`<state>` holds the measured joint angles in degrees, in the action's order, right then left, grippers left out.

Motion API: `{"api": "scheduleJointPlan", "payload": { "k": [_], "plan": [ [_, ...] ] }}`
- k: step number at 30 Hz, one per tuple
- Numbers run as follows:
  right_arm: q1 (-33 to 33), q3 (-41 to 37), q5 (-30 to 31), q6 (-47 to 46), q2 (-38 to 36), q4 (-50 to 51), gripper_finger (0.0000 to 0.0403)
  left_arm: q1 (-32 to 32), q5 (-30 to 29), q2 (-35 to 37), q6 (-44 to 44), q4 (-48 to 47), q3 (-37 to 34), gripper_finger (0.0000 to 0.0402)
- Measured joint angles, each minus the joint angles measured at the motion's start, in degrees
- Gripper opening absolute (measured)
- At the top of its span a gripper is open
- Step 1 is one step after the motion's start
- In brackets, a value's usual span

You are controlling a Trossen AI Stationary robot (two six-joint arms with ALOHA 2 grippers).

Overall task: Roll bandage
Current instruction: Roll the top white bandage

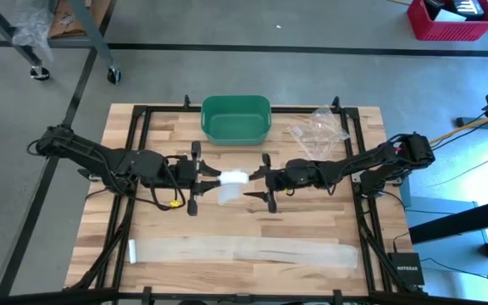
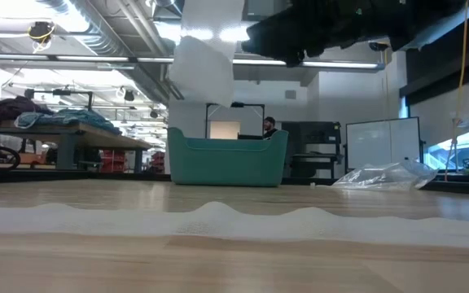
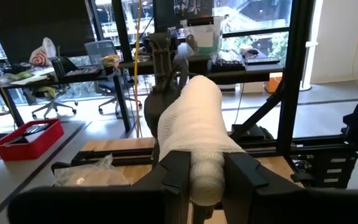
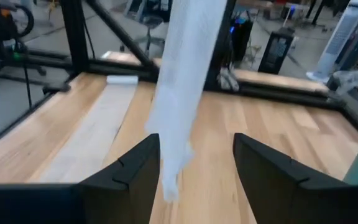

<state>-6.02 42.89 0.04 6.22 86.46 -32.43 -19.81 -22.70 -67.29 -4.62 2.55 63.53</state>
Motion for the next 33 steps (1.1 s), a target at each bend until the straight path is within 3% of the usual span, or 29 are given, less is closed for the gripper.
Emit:
{"api": "scheduleJointPlan", "payload": {
  "k": [11, 22, 25, 30, 33],
  "plan": [
    [0.0, 0.9, -2.0, -0.4, 4.7, -14.3, 0.0205, 0.1, 0.0, -0.6, -0.6, 1.5, 0.0, 0.0054],
    [0.0, 6.9, -5.0, 1.7, 9.0, -13.5, 0.0200, 0.2, 0.0, -1.0, -0.4, 1.3, -0.1, 0.0054],
    [0.0, 6.8, -5.6, 2.0, 9.0, -12.2, 0.0162, -0.1, 0.0, -1.0, -0.2, 1.3, -0.1, 0.0054],
    [0.0, 6.8, -5.1, 5.7, 7.5, -8.0, 0.0026, -0.8, 0.0, -0.8, 2.0, 0.9, -0.1, 0.0054],
    [0.0, 6.8, -3.5, 6.5, 4.3, -2.7, 0.0018, -1.4, 0.0, -0.3, 1.8, 1.0, -0.1, 0.0054]
  ]
}}
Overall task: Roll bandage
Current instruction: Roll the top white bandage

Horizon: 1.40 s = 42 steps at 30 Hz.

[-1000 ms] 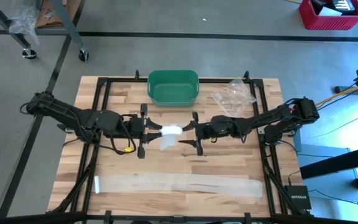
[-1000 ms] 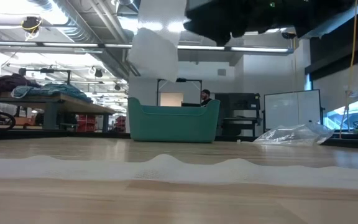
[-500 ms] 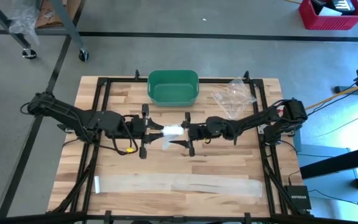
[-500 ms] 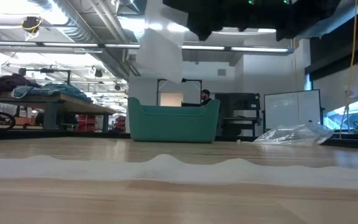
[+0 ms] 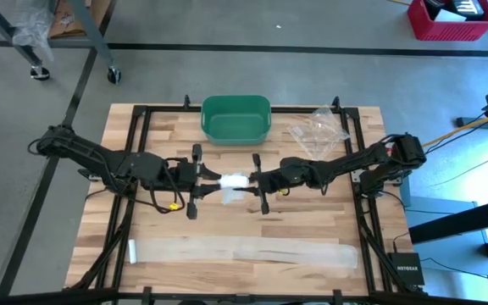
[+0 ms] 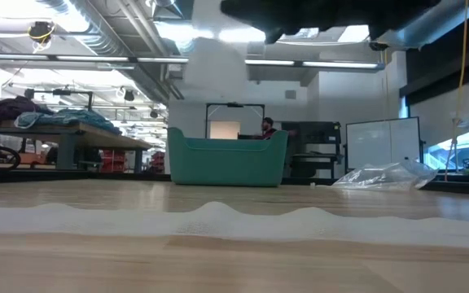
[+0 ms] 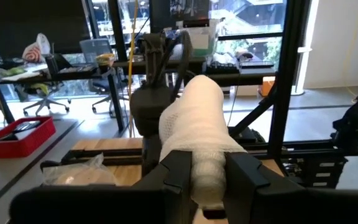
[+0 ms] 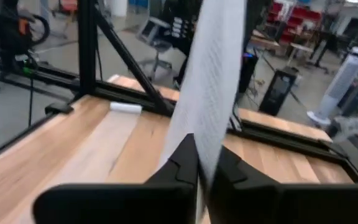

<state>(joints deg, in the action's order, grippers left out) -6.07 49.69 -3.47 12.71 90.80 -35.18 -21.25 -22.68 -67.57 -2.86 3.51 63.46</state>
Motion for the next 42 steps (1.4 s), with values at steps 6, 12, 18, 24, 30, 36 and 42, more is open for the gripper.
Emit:
{"api": "scheduleJointPlan", "payload": {
  "k": [6, 12, 18, 24, 30, 36, 42],
  "plan": [
    [-1.5, 0.0, 0.4, 0.0, -3.7, 9.1, 0.0006, -0.2, -0.2, 0.7, -1.8, 0.2, 0.0, 0.0054],
    [-6.1, 0.0, 2.9, -0.1, -3.8, 11.8, 0.0005, 1.1, -4.7, 0.0, -6.1, -0.2, 0.0, 0.0054],
    [-8.7, 0.4, 7.3, 1.1, -4.4, 12.0, 0.0012, 1.1, -5.0, 0.0, -7.5, -1.6, 0.0, 0.0054],
    [-7.9, 2.2, 11.5, -3.9, -4.4, 13.0, 0.0033, 0.9, -5.0, 0.0, -7.9, -1.3, 0.0, 0.0054],
    [-6.0, 5.3, 13.3, -5.0, -4.4, 20.7, 0.0122, 0.8, -5.0, 0.0, -8.1, -1.3, 0.0, 0.0054],
    [-0.5, 1.8, 3.0, -6.4, -4.5, 15.8, 0.0194, 0.5, -5.0, 0.0, -8.0, -1.1, 0.0, 0.0054],
    [2.9, -8.7, 0.3, -11.1, -0.3, -15.6, 0.0211, 0.5, -5.0, 0.0, -8.1, -1.0, 0.0, 0.0054]
  ]
}}
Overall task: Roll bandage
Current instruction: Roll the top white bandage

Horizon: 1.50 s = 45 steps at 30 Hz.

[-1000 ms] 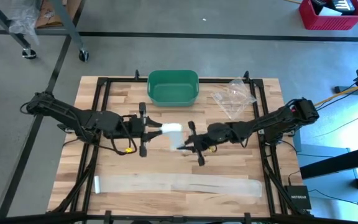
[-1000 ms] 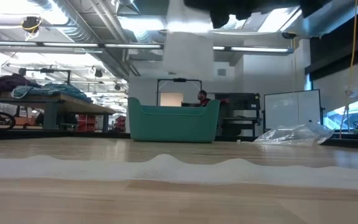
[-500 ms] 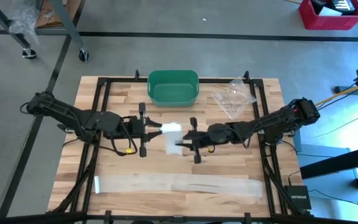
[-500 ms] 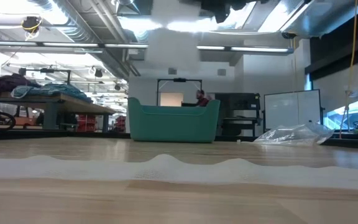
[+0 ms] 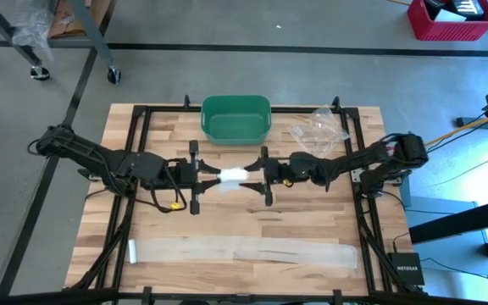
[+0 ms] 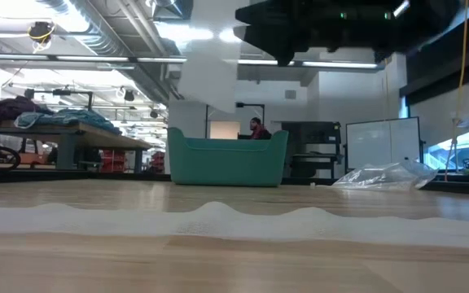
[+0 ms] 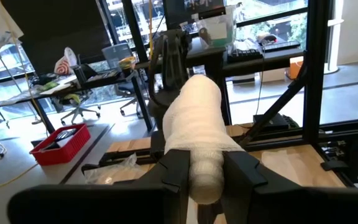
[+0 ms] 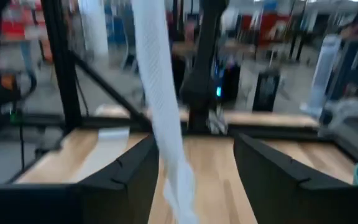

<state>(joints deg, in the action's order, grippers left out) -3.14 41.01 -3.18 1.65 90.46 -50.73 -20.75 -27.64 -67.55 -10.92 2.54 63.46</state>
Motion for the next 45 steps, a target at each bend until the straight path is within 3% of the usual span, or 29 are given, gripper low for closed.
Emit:
{"api": "scheduleJointPlan", "payload": {
  "k": [3, 12, 16, 21, 23, 34, 40, 45],
  "plan": [
    [-0.2, -0.9, -0.4, 0.0, 3.3, -7.6, 0.0211, 0.0, 0.0, 0.0, 0.0, 0.6, 0.0, 0.0054],
    [-0.2, 4.8, -2.4, 1.7, 7.3, -9.7, 0.0195, 0.0, 0.0, 0.0, 0.0, 1.2, 0.0, 0.0054],
    [-0.2, 5.9, -2.5, 3.3, 7.3, -9.3, 0.0142, 0.0, 0.0, 0.0, 0.0, 1.1, 0.0, 0.0054],
    [-0.2, 5.9, -2.5, 6.0, 7.2, -5.4, 0.0034, 0.0, 0.0, 0.0, 0.1, 1.1, 0.0, 0.0054],
    [-0.3, 5.8, -2.5, 7.6, 5.9, -3.3, 0.0010, 0.0, 0.0, 0.0, 1.1, 0.9, 0.0, 0.0054],
    [-2.4, 5.9, -0.5, 7.7, -6.3, 20.5, 0.0010, -0.2, -0.3, 0.0, 0.7, 0.1, 0.0, 0.0054],
    [-8.1, 5.9, 2.2, 8.0, -7.1, 23.4, 0.0005, -0.2, -7.4, 0.0, -3.1, -0.8, 0.1, 0.0054],
    [-11.7, 7.4, 3.5, 8.0, -7.1, 25.7, 0.0005, -0.2, -9.9, 0.0, -6.0, -1.7, 0.1, 0.0054]
  ]
}}
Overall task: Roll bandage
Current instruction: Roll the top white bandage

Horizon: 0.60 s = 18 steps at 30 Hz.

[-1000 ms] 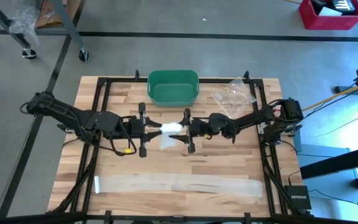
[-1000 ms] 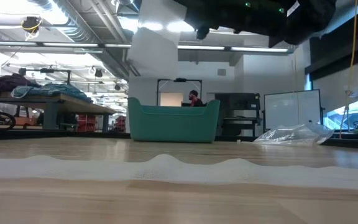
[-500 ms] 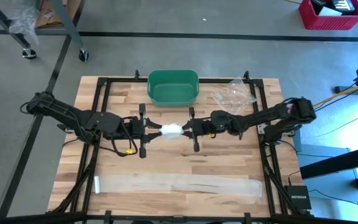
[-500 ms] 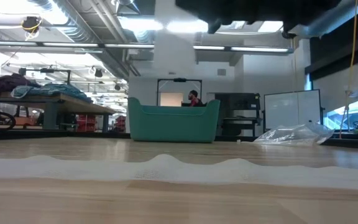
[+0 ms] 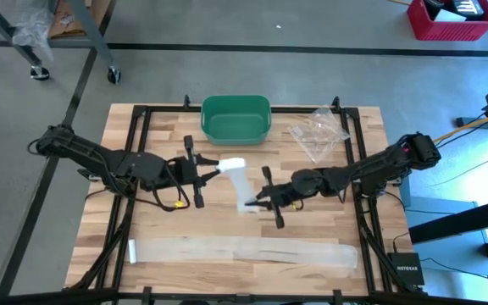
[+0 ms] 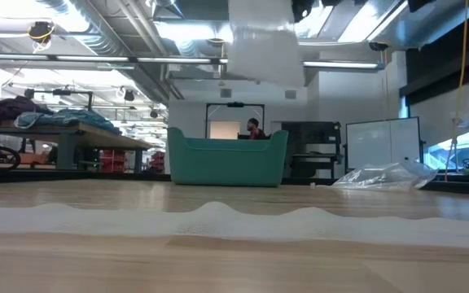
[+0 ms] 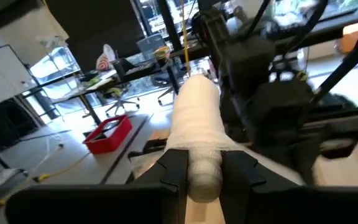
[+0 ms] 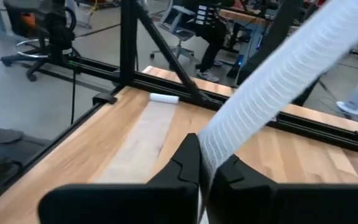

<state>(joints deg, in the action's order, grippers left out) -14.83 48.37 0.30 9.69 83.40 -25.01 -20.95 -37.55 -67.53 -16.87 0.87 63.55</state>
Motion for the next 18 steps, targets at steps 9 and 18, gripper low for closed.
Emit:
{"api": "scheduleJointPlan", "payload": {
  "k": [9, 18],
  "plan": [
    [-5.8, 11.7, 4.1, 3.3, 0.0, 12.7, 0.0009, 0.0, -2.7, -0.8, -3.7, -0.4, -0.2, 0.0054],
    [-7.3, 23.4, 5.5, 5.6, 0.0, 20.3, 0.0011, 1.8, -3.2, -4.7, -9.1, 0.0, -0.2, 0.0054]
  ]
}}
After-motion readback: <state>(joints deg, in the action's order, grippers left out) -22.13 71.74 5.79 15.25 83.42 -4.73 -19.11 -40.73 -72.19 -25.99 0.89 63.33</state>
